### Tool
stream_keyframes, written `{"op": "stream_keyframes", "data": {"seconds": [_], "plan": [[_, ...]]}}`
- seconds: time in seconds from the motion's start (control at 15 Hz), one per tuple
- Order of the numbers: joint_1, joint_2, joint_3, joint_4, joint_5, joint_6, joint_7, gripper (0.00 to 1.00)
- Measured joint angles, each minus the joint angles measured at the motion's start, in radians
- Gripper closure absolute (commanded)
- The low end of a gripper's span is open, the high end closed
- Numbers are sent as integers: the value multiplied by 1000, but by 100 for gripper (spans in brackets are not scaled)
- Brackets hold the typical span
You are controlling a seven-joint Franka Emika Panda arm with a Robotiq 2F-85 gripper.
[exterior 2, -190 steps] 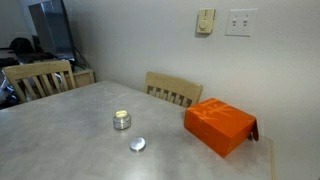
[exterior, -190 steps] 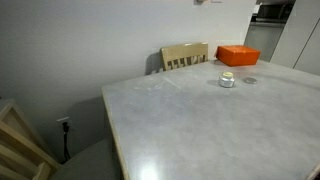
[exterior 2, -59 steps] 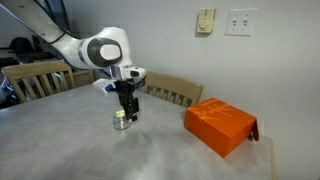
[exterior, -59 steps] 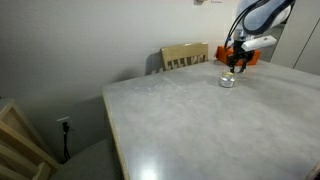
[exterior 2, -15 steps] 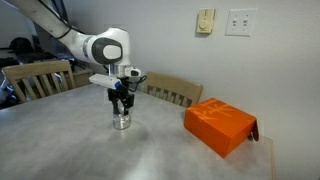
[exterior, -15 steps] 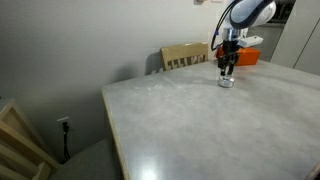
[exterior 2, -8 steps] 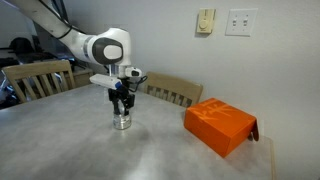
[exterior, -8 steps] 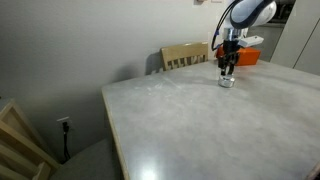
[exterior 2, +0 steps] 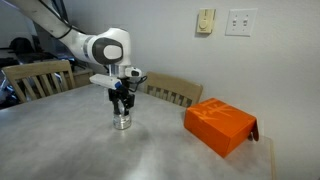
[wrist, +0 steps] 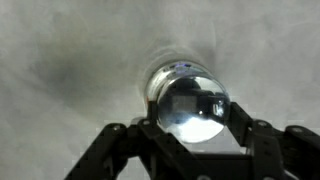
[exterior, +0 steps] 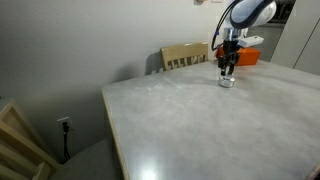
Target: Place the lid on the silver jar
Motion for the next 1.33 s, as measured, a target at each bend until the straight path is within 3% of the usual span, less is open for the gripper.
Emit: {"op": "stream_keyframes", "data": {"seconds": [0.53,1.33], "plan": [[35,-43,-32,-21,-64,5,113,56],[16,-36,-21,-29,-39,3,42,56]]}}
